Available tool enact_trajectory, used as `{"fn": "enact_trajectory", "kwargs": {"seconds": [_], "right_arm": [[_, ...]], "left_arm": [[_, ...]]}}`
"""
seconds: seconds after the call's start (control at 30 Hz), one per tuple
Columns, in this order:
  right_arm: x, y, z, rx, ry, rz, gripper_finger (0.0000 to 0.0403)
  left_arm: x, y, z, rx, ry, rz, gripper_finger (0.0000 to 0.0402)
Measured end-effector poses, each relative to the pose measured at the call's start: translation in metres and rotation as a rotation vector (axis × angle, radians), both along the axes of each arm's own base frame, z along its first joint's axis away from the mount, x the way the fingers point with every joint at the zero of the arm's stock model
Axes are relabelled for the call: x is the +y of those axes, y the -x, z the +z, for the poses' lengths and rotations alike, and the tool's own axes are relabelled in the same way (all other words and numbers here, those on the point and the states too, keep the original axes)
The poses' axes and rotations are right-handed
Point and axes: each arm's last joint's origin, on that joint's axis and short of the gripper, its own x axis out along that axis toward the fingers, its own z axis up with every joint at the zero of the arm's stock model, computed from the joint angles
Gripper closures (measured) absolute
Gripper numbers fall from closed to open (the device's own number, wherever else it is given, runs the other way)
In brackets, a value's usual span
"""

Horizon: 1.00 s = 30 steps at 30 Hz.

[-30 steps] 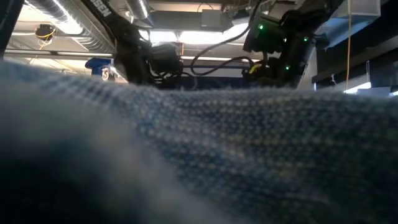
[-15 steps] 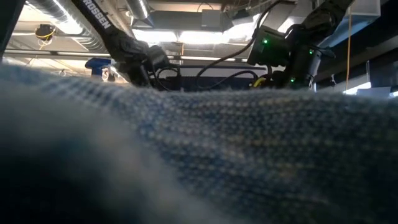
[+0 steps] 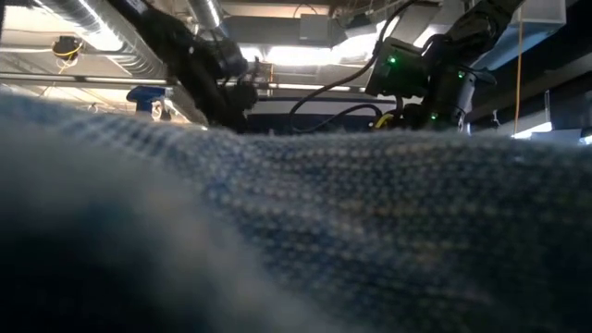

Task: Fold laundry
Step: Fold the blue polo shirt

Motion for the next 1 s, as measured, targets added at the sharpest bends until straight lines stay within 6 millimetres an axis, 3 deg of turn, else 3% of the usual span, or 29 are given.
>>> {"fn": "enact_trajectory", "kwargs": {"seconds": [0.1, 0.23, 0.43, 0.7, 0.87, 1.0], "right_arm": [[0.0, 0.0, 0.0, -0.002, 0.005, 0.014, 0.016], [0.0, -0.002, 0.002, 0.001, 0.031, 0.082, 0.016], [-0.015, -0.024, 0.033, -0.093, 0.226, 0.205, 0.016], [-0.08, -0.036, 0.044, -0.199, 0.42, 0.106, 0.016], [-0.12, -0.038, 0.032, -0.28, 0.396, -0.001, 0.016], [-0.13, -0.042, 0.011, -0.287, 0.343, 0.007, 0.016]], "left_arm": [[-0.03, -0.001, 0.008, -0.029, 0.176, -0.169, 0.0331], [-0.069, -0.006, -0.008, 0.036, 0.345, -0.251, 0.0331], [-0.112, -0.003, -0.041, 0.225, 0.304, -0.215, 0.0331], [-0.13, 0.022, -0.08, 0.308, 0.366, -0.107, 0.0331], [-0.133, 0.029, -0.093, 0.251, 0.387, -0.054, 0.0331], [-0.132, 0.027, -0.093, 0.228, 0.387, -0.05, 0.0332]]}}
